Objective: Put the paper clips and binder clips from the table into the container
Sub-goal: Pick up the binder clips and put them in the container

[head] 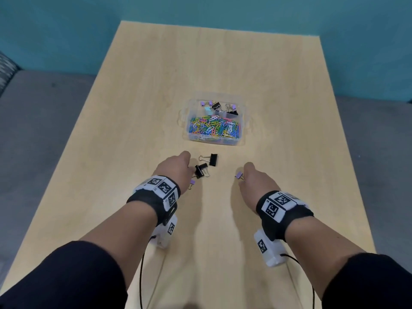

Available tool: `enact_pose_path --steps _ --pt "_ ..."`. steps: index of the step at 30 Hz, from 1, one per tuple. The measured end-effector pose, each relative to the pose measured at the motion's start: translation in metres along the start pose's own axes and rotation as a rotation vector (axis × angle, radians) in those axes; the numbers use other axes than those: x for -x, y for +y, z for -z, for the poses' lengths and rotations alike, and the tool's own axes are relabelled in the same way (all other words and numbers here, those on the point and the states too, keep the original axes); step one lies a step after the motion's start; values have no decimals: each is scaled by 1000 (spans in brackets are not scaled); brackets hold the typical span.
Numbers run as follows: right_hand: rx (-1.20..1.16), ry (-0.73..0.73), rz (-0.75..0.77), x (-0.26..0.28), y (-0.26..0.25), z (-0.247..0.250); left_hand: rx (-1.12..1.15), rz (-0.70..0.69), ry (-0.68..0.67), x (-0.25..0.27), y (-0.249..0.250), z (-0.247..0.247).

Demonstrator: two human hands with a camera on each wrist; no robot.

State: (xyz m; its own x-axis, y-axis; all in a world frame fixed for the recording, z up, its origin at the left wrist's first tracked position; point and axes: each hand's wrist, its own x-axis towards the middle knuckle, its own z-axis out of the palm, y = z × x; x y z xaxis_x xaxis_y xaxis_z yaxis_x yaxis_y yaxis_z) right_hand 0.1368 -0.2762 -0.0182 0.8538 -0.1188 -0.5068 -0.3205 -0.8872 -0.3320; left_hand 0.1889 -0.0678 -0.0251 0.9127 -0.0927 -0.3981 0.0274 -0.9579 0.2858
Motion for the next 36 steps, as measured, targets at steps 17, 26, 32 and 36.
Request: enact_pose_path --steps 17,26,32,36 --pt "-1441 -26 -360 -10 28 19 0 -46 -31 -3 -8 -3" --pt "137 -72 150 -20 -2 15 316 38 11 11 -18 -3" --pt "145 -82 151 -29 -8 18 1458 307 -110 22 -29 0" --pt "-184 9 51 -30 -1 18 1880 410 -175 37 -27 5"
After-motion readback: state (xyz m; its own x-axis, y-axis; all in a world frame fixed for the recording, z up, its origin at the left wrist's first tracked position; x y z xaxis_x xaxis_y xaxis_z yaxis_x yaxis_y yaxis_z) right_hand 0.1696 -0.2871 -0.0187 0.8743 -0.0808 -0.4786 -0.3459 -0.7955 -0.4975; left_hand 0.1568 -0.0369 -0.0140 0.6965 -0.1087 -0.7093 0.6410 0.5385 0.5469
